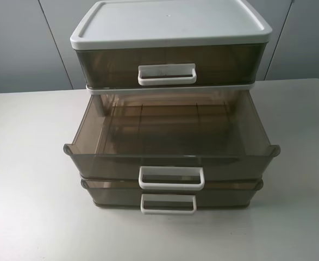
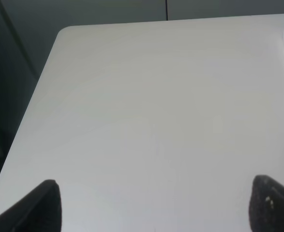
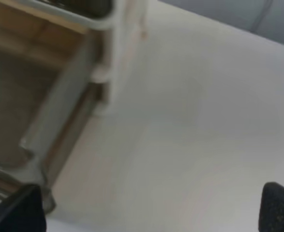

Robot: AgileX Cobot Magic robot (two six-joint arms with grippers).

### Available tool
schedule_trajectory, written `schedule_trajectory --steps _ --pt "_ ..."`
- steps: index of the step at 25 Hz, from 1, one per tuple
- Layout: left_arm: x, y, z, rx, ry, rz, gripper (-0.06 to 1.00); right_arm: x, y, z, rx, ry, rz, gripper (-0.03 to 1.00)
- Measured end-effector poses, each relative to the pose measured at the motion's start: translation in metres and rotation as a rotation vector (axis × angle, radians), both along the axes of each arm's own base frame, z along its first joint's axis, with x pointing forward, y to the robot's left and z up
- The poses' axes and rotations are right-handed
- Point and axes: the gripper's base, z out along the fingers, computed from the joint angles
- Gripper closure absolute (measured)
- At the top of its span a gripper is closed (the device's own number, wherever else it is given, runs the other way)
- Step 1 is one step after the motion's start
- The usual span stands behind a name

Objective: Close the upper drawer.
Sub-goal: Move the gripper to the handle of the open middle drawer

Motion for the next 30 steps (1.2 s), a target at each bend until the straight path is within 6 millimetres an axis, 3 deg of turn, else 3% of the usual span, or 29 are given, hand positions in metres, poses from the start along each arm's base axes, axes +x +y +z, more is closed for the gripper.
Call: schedule_trajectory --steps 5,9,14,17,21,30 --pt "0.000 0.000 0.000 0.000 0.000 0.000 0.20 0.037 0.038 0.006 -0.059 0.088 0.237 0.30" --pt "0.000 0.000 0.000 0.000 0.000 0.000 0.20 0.048 0.084 0.008 -0.074 0.133 0.458 0.30" --pt "0.000 0.000 0.000 0.000 0.000 0.000 0.20 0.033 0.142 0.001 -0.099 0.182 0.735 0.30" --pt "0.000 0.000 0.000 0.000 0.000 0.000 0.20 0.022 0.170 -0.015 -0.118 0.277 0.848 0.30" --pt "0.000 0.000 0.000 0.000 0.000 0.000 0.20 0.020 0.193 -0.034 -0.109 0.379 0.903 0.30" --pt "0.000 0.000 0.000 0.000 0.000 0.000 0.20 0.025 0.222 -0.070 -0.140 0.516 0.981 0.30"
